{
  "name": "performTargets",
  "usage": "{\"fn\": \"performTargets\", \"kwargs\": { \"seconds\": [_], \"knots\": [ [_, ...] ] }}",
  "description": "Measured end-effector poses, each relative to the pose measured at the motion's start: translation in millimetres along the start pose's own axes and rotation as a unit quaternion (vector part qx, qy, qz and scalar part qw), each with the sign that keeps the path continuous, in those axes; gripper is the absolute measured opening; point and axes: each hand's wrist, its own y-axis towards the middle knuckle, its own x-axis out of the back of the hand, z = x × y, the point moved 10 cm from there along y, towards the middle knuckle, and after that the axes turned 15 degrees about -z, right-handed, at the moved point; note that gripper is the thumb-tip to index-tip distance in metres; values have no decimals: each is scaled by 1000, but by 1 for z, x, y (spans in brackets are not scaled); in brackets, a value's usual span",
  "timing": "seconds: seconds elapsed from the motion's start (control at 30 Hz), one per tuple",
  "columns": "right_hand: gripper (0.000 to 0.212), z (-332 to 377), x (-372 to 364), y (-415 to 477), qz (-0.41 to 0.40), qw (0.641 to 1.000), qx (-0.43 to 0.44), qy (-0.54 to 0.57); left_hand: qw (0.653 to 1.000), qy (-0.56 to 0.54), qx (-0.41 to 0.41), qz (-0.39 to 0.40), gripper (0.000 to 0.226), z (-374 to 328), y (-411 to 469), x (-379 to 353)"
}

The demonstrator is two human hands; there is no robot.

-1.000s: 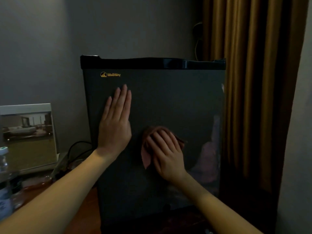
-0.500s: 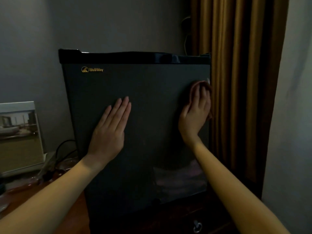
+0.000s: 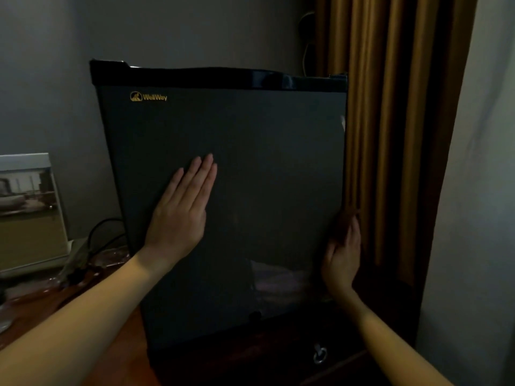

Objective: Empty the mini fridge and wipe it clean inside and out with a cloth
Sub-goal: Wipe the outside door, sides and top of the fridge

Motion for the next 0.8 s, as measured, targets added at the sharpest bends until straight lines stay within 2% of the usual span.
{"fn": "performTargets", "kwargs": {
  "seconds": [0.07,0.13,0.27,0.37,0.43,0.5,0.57,0.6,0.67,0.73,0.8],
  "knots": [
    [68,12,-1,18,-25,998,-43,37,1000,4,-2,5,59,-2,-3,-1],
    [67,40,-6,29,-41,998,-33,35,1000,8,-5,3,59,-5,-5,0],
    [68,107,-24,0,-36,995,89,-5,1000,10,-4,3,60,-8,-11,-1],
    [58,142,-37,-64,18,979,205,15,1000,11,-4,4,60,-9,-15,-3],
    [59,148,-43,-119,85,949,302,18,1000,14,-6,10,61,-10,-18,-4],
    [61,137,-43,-172,159,901,404,6,1000,16,-8,15,61,-11,-19,-4],
    [61,112,-37,-197,205,866,455,-12,1000,10,-6,18,60,-11,-21,-4],
    [59,99,-34,-195,212,869,447,-19,1000,9,-6,18,60,-12,-22,-4],
    [50,71,-28,-171,192,906,376,-36,1000,9,-7,16,60,-12,-22,-3],
    [44,37,-23,-142,154,949,265,-74,1000,10,-9,16,60,-13,-22,-3],
    [51,9,-20,-116,100,984,112,-90,1000,13,-7,14,61,-13,-23,-3]
  ]
}}
